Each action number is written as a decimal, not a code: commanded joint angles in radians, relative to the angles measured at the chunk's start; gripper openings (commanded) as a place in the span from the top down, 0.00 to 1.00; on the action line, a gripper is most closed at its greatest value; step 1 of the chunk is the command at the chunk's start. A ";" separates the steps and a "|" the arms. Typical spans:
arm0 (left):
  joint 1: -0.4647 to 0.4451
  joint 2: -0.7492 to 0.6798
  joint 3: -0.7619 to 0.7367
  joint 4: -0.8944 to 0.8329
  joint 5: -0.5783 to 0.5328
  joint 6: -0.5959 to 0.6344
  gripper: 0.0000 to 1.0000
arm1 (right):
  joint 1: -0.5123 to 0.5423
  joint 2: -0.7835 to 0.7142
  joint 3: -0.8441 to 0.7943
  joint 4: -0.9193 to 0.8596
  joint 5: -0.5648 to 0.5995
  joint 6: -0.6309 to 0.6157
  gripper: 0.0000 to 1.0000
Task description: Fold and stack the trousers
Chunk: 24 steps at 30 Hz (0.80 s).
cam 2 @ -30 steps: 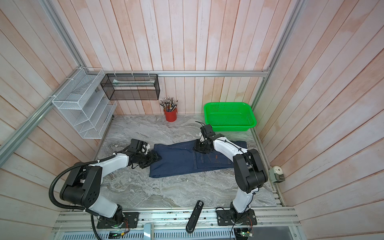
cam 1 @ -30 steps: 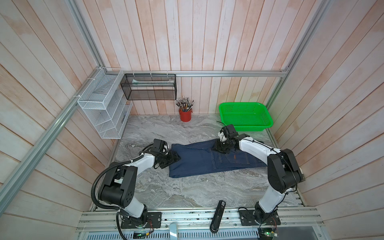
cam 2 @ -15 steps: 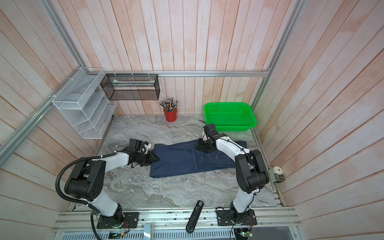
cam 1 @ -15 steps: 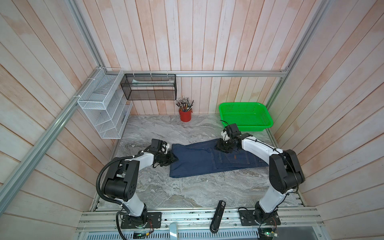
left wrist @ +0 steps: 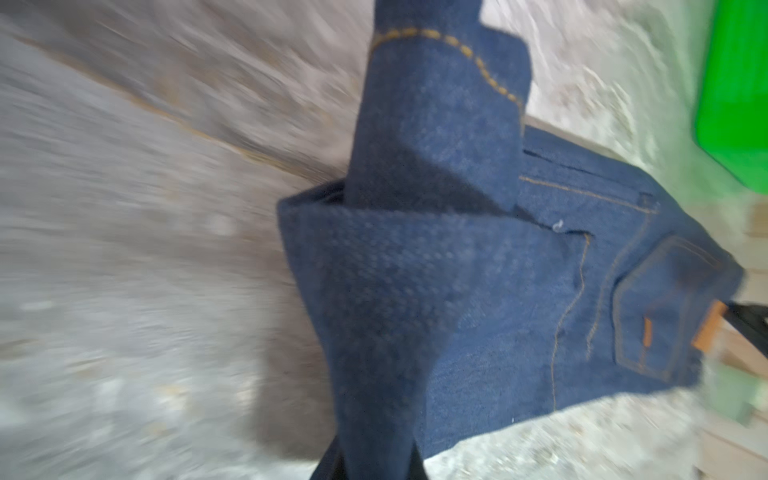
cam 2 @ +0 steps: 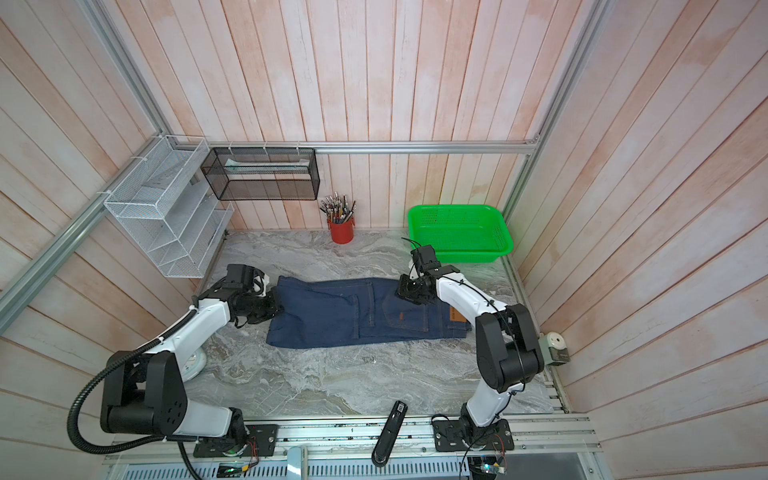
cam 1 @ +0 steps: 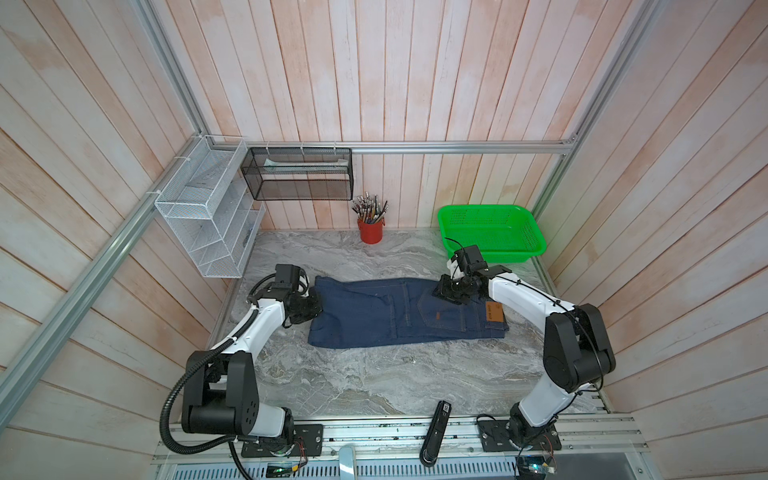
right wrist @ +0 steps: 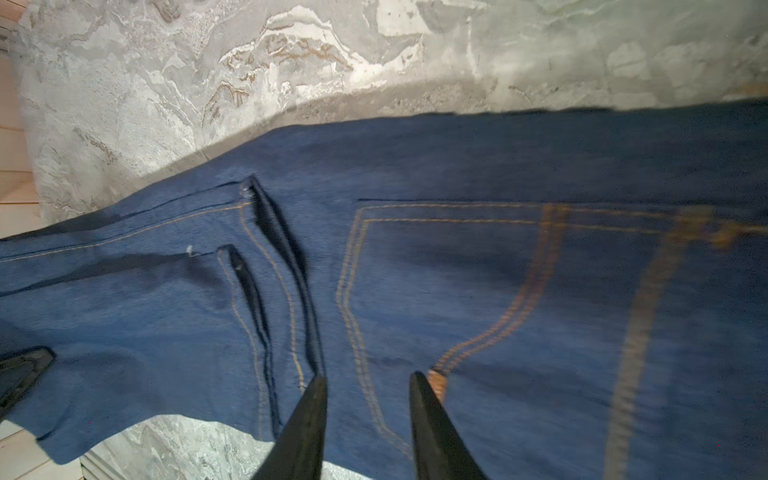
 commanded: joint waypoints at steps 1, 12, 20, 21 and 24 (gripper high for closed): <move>0.040 -0.033 0.063 -0.181 -0.185 0.068 1.00 | -0.005 -0.021 -0.005 -0.019 0.026 -0.014 0.65; 0.113 -0.025 0.200 -0.328 -0.376 0.096 1.00 | -0.051 -0.042 -0.010 -0.053 0.092 -0.033 0.66; 0.106 -0.010 0.299 -0.386 -0.342 0.082 1.00 | -0.115 -0.032 -0.047 -0.069 0.134 -0.052 0.66; 0.093 -0.009 0.309 -0.391 -0.333 0.074 1.00 | -0.115 -0.030 -0.053 -0.064 0.135 -0.054 0.66; 0.026 0.000 0.345 -0.401 -0.306 0.039 1.00 | -0.117 -0.014 -0.067 -0.045 0.111 -0.057 0.66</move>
